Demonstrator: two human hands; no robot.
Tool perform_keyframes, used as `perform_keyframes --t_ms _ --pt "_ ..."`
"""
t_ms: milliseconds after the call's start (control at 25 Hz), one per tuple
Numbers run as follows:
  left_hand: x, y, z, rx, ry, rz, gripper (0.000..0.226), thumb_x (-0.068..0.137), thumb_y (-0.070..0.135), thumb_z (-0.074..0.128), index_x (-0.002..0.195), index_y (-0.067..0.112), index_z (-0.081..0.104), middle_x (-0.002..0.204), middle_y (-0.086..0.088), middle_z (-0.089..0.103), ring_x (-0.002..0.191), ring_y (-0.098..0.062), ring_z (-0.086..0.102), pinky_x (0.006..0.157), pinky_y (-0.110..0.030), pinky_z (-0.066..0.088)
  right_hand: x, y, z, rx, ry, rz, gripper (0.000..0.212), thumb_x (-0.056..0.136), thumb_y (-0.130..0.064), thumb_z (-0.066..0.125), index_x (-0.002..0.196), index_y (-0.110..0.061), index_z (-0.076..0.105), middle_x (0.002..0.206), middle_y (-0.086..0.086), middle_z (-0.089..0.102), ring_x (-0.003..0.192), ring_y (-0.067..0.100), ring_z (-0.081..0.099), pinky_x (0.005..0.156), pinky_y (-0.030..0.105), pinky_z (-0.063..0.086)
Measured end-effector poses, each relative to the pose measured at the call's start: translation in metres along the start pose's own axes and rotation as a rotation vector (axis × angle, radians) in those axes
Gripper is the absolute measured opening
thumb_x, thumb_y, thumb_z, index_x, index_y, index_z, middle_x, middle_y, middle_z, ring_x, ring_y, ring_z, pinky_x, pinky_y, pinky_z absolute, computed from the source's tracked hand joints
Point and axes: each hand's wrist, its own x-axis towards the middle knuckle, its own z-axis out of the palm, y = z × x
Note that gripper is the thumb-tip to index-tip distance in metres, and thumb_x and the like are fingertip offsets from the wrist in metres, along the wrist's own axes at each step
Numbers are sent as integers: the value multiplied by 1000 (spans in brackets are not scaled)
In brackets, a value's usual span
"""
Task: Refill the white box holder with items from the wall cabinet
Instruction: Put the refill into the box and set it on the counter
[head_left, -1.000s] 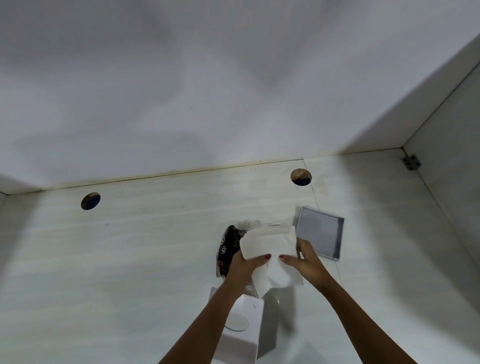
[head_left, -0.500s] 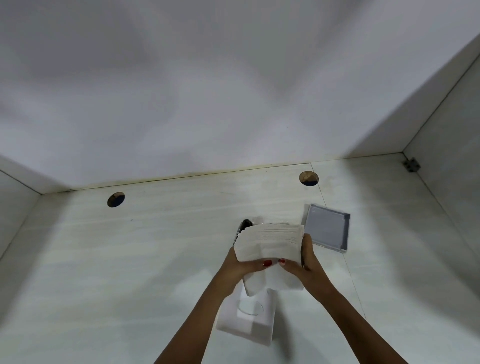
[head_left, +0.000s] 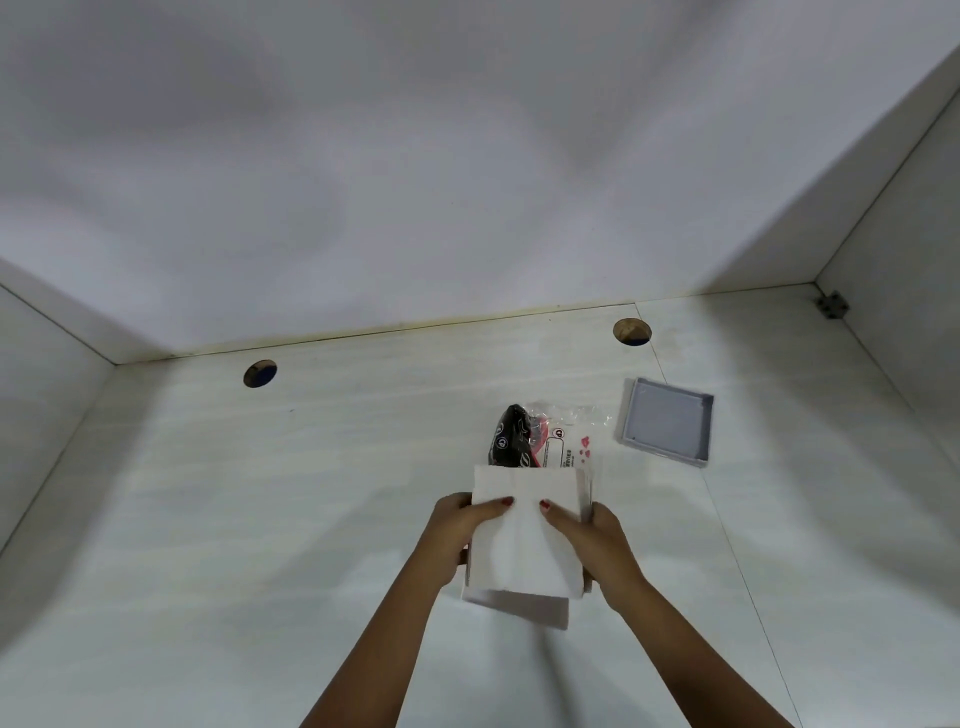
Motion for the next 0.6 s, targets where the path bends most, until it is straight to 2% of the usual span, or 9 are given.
perform_keyframes --t_ms 80,160,240,320,400,480,520,600 --pt "2 -8 -4 59 -5 -29 40 69 18 74 104 1 64 106 -17 68 94 -31 65 69 -32 50 1 17 8 2 -32 33 42 78 -31 66 110 -6 52 101 10 66 92 30 64 47 26 46" --pt "2 -12 -3 143 12 -31 36 74 14 70 107 1 63 112 -18 66 98 -33 63 78 -35 49 1 26 13 -29 -37 31 41 78 -27 65 110 -5 51 101 10 65 94 32 64 44 23 50" --pt "3 -14 0 280 82 15 36 75 15 70 108 4 62 111 -14 66 99 -29 61 82 -36 50 0 26 17 -120 8 10 39 78 -28 64 106 -5 50 99 6 62 93 28 62 59 27 53" --pt "3 -14 3 396 146 83 36 76 20 69 107 6 61 102 -7 65 92 -23 59 77 -30 47 -5 21 19 -222 108 -10 33 80 -26 63 103 -6 51 93 3 57 88 23 56 67 30 48" --pt "-1 -12 8 482 186 147 31 77 23 68 103 7 63 89 -1 60 84 -17 54 64 -20 42 -12 16 19 -288 188 -90 33 79 -26 64 103 -5 55 94 6 60 85 22 55 65 27 47" --pt "-1 -16 10 511 238 193 20 76 25 68 89 10 64 79 1 58 74 -15 53 51 -16 37 -16 17 18 -345 227 -158 39 77 -28 68 107 -5 57 101 9 66 82 20 56 64 22 45" --pt "-1 -17 9 508 264 203 16 75 26 67 79 11 62 73 2 57 67 -14 52 49 -16 36 -19 18 18 -344 234 -157 44 75 -29 70 110 -7 55 103 9 66 83 21 57 67 23 46" --pt "-1 -20 6 545 280 205 21 78 28 63 67 11 55 63 3 54 61 -13 49 48 -17 33 -21 22 20 -298 248 -135 57 71 -31 74 117 -9 48 105 9 65 89 26 62 74 30 50"
